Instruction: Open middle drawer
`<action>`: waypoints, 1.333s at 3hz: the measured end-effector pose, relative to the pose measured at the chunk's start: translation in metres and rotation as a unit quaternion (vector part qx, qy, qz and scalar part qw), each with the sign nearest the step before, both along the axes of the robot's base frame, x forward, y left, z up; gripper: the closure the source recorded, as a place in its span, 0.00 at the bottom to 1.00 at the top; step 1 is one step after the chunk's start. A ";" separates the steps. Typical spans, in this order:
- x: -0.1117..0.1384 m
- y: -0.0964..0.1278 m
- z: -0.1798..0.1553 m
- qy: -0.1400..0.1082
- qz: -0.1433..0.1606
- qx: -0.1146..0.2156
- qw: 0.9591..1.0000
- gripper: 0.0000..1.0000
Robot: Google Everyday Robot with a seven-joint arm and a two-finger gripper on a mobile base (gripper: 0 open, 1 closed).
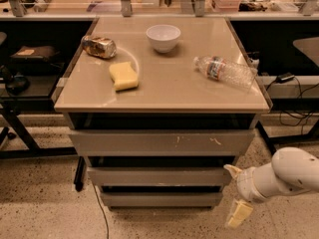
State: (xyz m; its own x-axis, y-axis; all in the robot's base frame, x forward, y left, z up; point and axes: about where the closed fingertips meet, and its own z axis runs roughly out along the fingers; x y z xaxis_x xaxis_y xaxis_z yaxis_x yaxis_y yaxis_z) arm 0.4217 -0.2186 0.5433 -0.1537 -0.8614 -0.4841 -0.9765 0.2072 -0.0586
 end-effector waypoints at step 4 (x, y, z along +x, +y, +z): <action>0.074 0.026 -0.080 -0.110 0.089 0.000 0.990 0.00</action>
Offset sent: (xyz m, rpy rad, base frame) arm 0.0905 0.0299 -0.0716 -0.0054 -0.3390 0.2606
